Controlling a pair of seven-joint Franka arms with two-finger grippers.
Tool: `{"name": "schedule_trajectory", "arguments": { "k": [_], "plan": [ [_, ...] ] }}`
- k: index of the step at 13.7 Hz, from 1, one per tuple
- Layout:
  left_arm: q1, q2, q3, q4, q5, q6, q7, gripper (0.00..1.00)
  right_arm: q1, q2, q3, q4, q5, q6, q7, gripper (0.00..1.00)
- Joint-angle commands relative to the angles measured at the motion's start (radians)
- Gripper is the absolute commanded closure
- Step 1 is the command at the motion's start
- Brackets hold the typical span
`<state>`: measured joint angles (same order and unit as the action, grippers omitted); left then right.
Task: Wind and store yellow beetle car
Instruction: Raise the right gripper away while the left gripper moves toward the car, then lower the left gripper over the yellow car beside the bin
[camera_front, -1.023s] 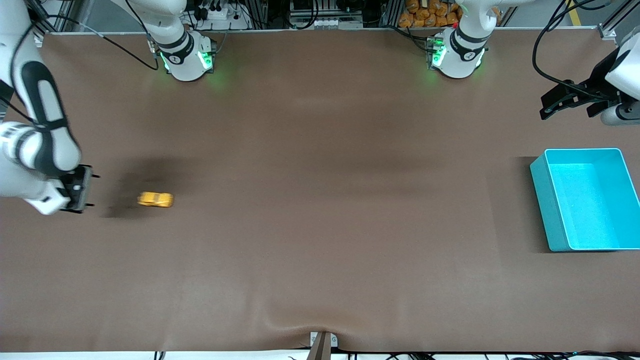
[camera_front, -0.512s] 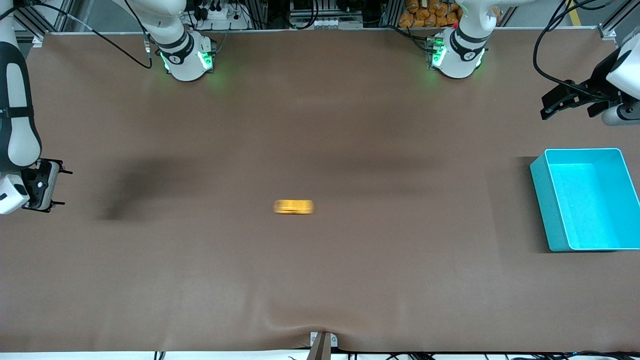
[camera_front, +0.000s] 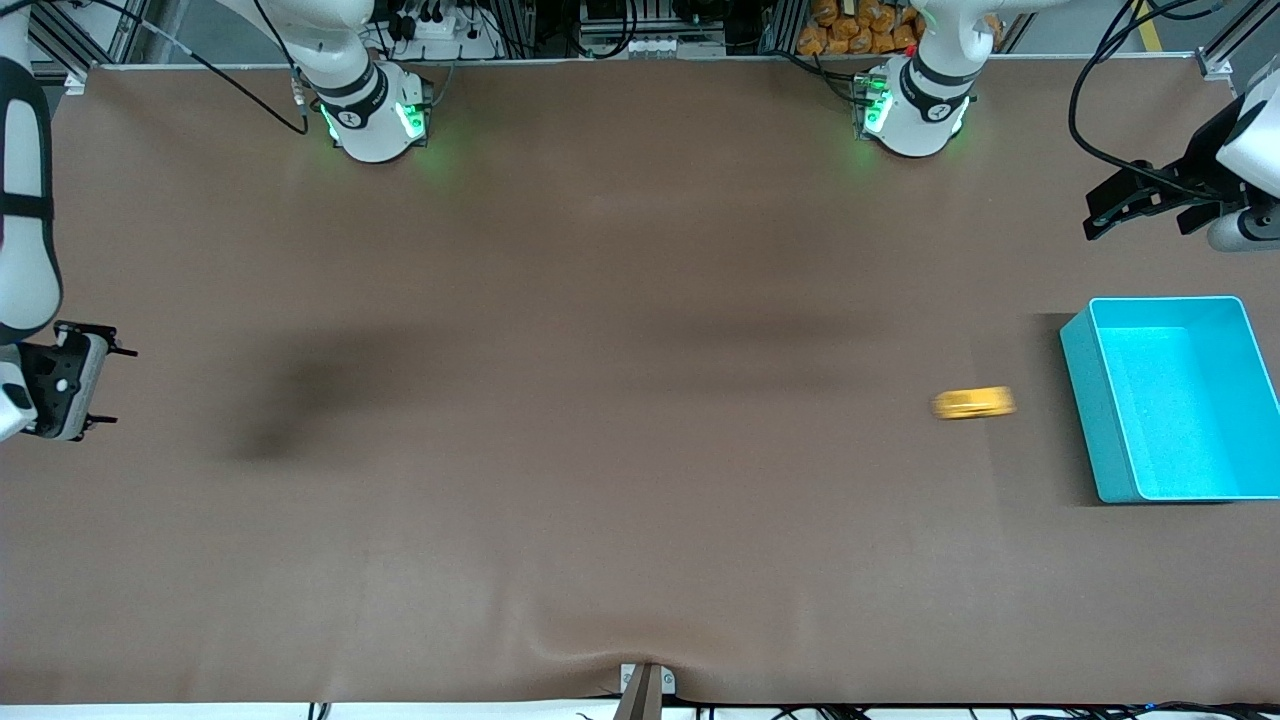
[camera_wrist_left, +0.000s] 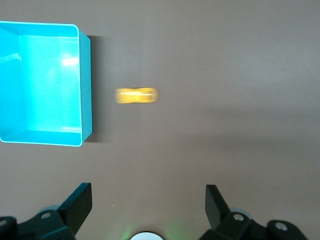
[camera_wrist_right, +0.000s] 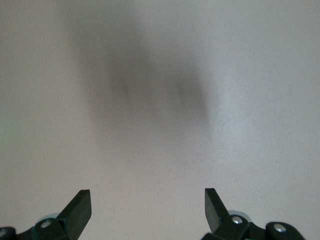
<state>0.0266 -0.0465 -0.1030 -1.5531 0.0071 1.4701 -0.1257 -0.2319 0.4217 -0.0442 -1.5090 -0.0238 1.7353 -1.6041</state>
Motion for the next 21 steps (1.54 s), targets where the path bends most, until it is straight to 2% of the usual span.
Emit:
{"name": "schedule_trajectory", "arguments": {
  "k": [1, 9, 12, 14, 17, 21],
  "plan": [
    [0.007, 0.008, -0.001, 0.011, -0.012, -0.01, -0.002, 0.0, 0.015, 0.003, -0.002, 0.055, -0.001, -0.043, 0.035, 0.0],
    [0.013, 0.042, 0.003, 0.016, -0.007, -0.01, -0.02, 0.0, 0.048, -0.004, 0.003, 0.145, 0.002, -0.045, 0.15, 0.0],
    [0.047, 0.091, 0.003, 0.019, 0.008, -0.007, -0.025, 0.0, 0.046, -0.036, -0.002, 0.145, 0.044, -0.048, 0.251, 0.0],
    [0.094, 0.094, 0.002, 0.018, 0.002, -0.007, -0.023, 0.0, 0.048, -0.038, 0.001, 0.147, 0.041, -0.045, 0.288, 0.0],
    [0.098, 0.109, 0.003, 0.01, 0.01, -0.007, -0.037, 0.0, 0.092, -0.041, -0.005, 0.188, 0.024, -0.051, 0.476, 0.0],
    [0.09, 0.142, 0.002, 0.008, 0.031, -0.005, -0.153, 0.0, 0.094, -0.049, -0.002, 0.223, 0.033, -0.063, 0.645, 0.0]
  ]
}}
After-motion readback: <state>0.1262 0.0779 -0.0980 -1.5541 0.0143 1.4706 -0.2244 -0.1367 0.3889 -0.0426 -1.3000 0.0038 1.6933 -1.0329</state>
